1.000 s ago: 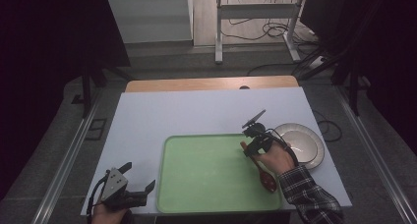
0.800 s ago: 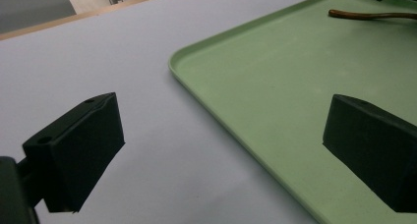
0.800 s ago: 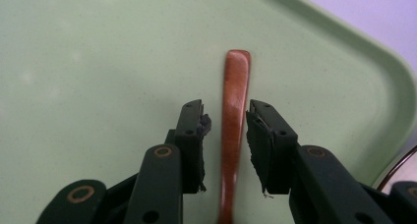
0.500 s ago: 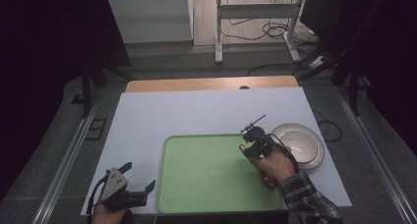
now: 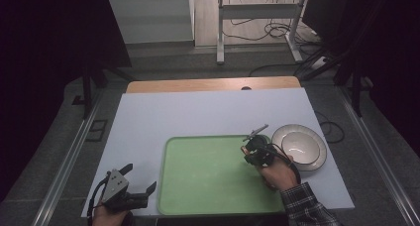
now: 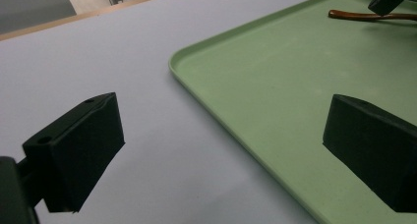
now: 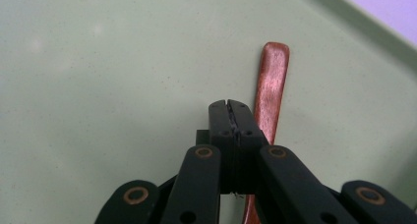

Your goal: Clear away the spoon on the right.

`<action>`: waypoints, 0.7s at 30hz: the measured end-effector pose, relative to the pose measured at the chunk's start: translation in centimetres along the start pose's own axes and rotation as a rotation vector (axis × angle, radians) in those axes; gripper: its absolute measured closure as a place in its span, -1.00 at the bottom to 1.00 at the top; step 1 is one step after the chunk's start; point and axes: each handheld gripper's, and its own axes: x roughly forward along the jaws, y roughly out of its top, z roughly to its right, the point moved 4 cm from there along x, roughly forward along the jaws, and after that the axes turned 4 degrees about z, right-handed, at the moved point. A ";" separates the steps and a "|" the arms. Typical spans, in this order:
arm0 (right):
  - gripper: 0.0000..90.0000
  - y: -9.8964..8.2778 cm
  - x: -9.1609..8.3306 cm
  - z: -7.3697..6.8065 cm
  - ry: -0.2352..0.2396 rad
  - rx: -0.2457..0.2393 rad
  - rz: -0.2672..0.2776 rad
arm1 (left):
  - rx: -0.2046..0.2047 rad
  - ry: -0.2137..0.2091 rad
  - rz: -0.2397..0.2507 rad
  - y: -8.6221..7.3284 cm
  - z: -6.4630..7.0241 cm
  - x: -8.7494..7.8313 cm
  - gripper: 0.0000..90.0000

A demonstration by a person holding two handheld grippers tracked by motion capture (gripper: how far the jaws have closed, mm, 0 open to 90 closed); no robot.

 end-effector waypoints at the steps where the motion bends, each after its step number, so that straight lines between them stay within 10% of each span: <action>1: 0.99 -0.1 0.0 0.0 0.001 0.001 0.007 | 0.000 0.000 0.000 0.0 0.0 0.0 -0.96; 21: 0.99 -1.5 0.4 1.1 -0.056 0.033 -0.026 | 0.000 -0.005 0.001 0.0 0.0 0.0 -0.96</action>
